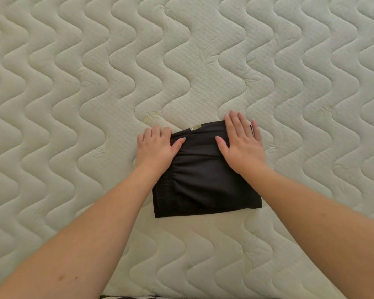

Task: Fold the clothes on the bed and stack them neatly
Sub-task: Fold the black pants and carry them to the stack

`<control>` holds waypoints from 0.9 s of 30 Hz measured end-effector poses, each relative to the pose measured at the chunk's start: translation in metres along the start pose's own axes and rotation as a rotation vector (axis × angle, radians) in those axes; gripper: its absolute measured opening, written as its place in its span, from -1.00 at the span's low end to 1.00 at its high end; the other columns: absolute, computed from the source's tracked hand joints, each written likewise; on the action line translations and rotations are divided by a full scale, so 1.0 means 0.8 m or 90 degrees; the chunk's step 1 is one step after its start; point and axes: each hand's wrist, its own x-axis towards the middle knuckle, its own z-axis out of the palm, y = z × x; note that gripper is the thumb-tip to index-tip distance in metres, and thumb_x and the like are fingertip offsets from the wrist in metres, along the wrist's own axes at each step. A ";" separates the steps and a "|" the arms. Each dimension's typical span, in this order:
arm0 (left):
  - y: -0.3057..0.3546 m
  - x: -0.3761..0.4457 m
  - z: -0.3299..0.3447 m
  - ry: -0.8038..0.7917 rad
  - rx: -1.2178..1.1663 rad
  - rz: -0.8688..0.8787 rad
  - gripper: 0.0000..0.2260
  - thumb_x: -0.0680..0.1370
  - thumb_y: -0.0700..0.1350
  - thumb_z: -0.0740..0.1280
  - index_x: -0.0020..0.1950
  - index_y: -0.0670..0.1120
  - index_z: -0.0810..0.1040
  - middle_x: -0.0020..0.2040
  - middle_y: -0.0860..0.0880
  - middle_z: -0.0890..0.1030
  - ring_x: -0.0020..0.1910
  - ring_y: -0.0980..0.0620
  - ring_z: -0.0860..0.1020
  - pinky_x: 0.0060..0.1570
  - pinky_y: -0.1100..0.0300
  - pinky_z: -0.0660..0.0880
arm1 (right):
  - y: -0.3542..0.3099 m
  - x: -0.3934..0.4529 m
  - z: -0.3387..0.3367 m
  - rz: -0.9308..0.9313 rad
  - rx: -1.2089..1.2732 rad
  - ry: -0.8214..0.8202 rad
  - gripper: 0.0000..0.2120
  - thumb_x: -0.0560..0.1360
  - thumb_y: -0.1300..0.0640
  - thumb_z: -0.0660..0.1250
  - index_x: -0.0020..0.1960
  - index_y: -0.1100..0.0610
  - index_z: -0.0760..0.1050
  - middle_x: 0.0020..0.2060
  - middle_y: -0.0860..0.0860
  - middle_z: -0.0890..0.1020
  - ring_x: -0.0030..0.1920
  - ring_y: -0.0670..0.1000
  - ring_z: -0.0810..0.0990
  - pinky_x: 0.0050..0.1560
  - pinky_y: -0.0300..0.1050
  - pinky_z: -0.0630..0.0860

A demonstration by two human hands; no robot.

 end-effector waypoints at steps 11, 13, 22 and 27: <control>0.067 -0.032 -0.020 0.180 -0.045 0.035 -0.53 0.66 -0.03 -0.01 0.55 -0.17 0.24 0.55 -0.14 0.27 0.56 -0.10 0.19 0.51 -0.09 0.04 | -0.043 -0.008 -0.020 0.020 0.104 0.128 -0.45 0.64 0.02 -0.12 0.60 0.16 -0.05 0.59 0.04 0.00 0.58 -0.01 -0.08 0.55 -0.03 -0.22; 0.081 -0.046 -0.007 0.137 -0.056 0.052 -0.50 0.67 -0.03 -0.08 0.59 -0.18 0.13 0.59 -0.13 0.17 0.58 -0.06 0.10 0.55 -0.04 0.00 | -0.058 -0.013 -0.011 -0.038 0.113 0.135 -0.46 0.64 0.06 -0.08 0.59 0.18 0.01 0.58 0.08 0.06 0.58 0.02 -0.01 0.57 -0.01 -0.12; 0.064 -0.047 0.045 0.059 -0.001 0.024 -0.42 0.65 0.11 -0.09 0.62 -0.13 -0.03 0.62 -0.12 0.04 0.60 -0.06 -0.02 0.56 -0.05 -0.07 | -0.028 -0.012 0.022 -0.089 0.007 0.042 -0.39 0.63 -0.12 -0.04 0.60 0.13 0.00 0.59 0.04 0.06 0.58 -0.02 -0.05 0.57 -0.03 -0.14; 0.062 -0.049 0.040 0.051 -0.013 0.029 -0.43 0.65 0.10 -0.10 0.62 -0.11 0.00 0.61 -0.10 0.09 0.59 -0.05 0.04 0.56 -0.04 -0.06 | 0.015 -0.026 0.016 -0.022 0.011 0.021 -0.37 0.64 -0.15 -0.04 0.61 0.08 -0.09 0.60 -0.01 -0.04 0.58 -0.05 -0.14 0.57 -0.02 -0.18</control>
